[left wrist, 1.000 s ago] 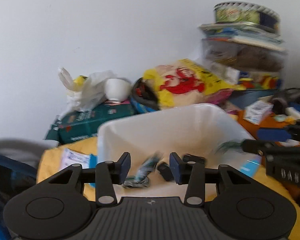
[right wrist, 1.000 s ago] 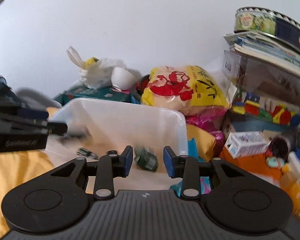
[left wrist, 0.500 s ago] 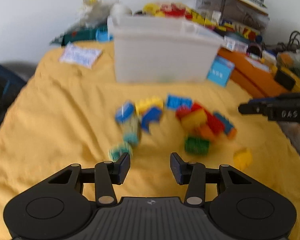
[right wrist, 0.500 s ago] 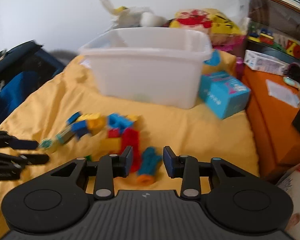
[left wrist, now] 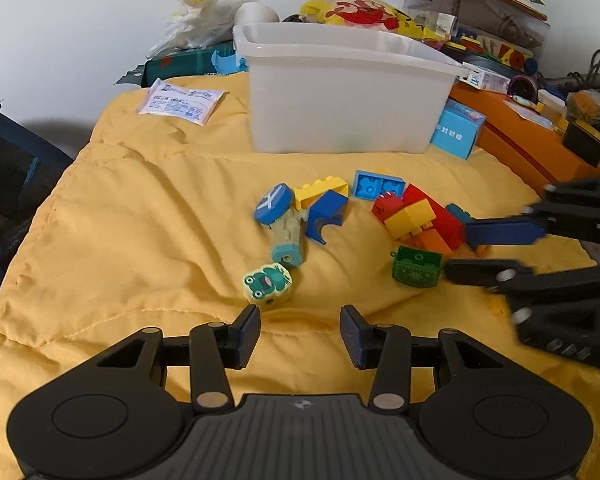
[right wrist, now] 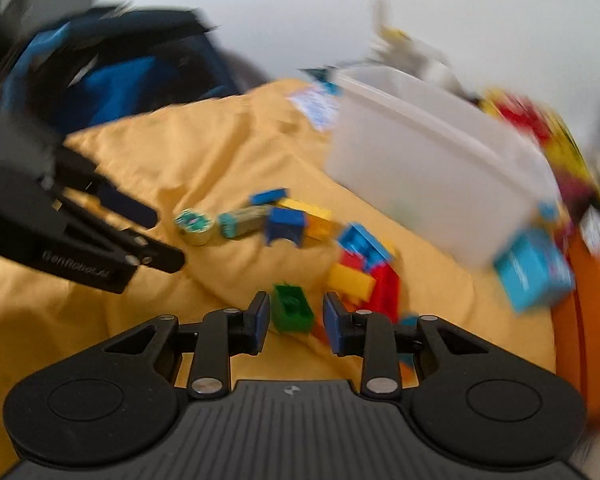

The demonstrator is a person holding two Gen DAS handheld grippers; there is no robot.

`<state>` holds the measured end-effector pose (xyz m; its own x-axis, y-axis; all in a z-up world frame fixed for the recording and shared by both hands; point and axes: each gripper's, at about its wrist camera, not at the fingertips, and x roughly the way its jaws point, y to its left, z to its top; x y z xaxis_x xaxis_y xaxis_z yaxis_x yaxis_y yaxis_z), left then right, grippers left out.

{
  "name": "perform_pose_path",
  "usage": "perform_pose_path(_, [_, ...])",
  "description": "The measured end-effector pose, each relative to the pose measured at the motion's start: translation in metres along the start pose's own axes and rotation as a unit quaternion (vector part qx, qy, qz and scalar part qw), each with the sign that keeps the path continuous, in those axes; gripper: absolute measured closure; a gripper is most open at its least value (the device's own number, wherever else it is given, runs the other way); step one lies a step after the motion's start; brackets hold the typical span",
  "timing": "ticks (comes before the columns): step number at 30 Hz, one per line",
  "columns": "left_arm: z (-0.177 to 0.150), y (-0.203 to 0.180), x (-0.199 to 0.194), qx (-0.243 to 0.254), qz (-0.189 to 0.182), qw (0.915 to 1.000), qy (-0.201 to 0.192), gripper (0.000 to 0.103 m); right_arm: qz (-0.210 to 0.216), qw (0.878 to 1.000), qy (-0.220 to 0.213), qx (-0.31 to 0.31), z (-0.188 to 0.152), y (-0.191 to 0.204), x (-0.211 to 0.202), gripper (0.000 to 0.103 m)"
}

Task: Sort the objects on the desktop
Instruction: 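Move both grippers back to the toy pile, then grasp the green patterned block with the right gripper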

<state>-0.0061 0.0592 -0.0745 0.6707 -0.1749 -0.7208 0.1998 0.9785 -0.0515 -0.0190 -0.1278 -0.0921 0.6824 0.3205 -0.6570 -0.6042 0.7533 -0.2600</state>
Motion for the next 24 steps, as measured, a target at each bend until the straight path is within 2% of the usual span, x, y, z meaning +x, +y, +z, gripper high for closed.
perform_pose_path(4, [-0.002, -0.002, 0.000, 0.006, 0.004, 1.0000, 0.005, 0.055, -0.008, 0.997, 0.027, -0.075, 0.001, 0.019, 0.020, 0.071])
perform_pose_path(8, [-0.003, -0.001, 0.000, 0.002, 0.006, 0.9999, 0.008, 0.055, -0.034, 0.993, 0.057, -0.097, -0.005, 0.022, 0.043, 0.071])
perform_pose_path(9, [-0.004, 0.000, 0.000, 0.002, 0.006, 1.0000, 0.008, 0.055, -0.042, 0.993, 0.058, -0.097, -0.006, 0.020, 0.046, 0.074])
perform_pose_path(10, [-0.003, 0.000, 0.000, 0.003, 0.006, 1.0000, 0.007, 0.055, -0.042, 0.994, 0.059, -0.088, -0.006, 0.017, 0.047, 0.078])
perform_pose_path(12, [-0.003, 0.000, -0.001, 0.006, 0.009, 0.9999, 0.005, 0.055, -0.022, 0.997, 0.053, -0.048, -0.003, 0.009, 0.038, 0.079])
perform_pose_path(15, [-0.001, 0.002, -0.002, 0.010, 0.015, 0.9998, -0.001, 0.055, 0.046, 0.996, 0.048, 0.061, 0.000, -0.010, 0.017, 0.078])
perform_pose_path(16, [-0.001, 0.003, -0.001, 0.013, 0.018, 0.9998, -0.002, 0.055, 0.077, 0.990, 0.054, 0.109, -0.002, -0.018, 0.013, 0.078])
perform_pose_path(18, [0.001, 0.004, 0.001, 0.021, 0.023, 0.9995, -0.001, 0.055, 0.144, 0.962, 0.071, 0.221, -0.013, -0.034, 0.010, 0.078])
perform_pose_path(19, [0.002, 0.005, 0.003, 0.024, 0.023, 0.9994, 0.000, 0.055, 0.171, 0.943, 0.079, 0.273, -0.020, -0.042, 0.013, 0.078])
perform_pose_path(22, [0.006, 0.004, 0.007, 0.043, 0.028, 0.9987, -0.003, 0.055, 0.227, 0.874, 0.117, 0.413, -0.047, -0.060, 0.034, 0.078])
perform_pose_path(23, [0.009, 0.003, 0.009, 0.051, 0.031, 0.9982, -0.004, 0.055, 0.238, 0.857, 0.123, 0.441, -0.055, -0.065, 0.039, 0.077])
perform_pose_path(24, [0.011, 0.003, 0.012, 0.062, 0.032, 0.9976, -0.006, 0.054, 0.240, 0.851, 0.118, 0.452, -0.058, -0.067, 0.038, 0.076])
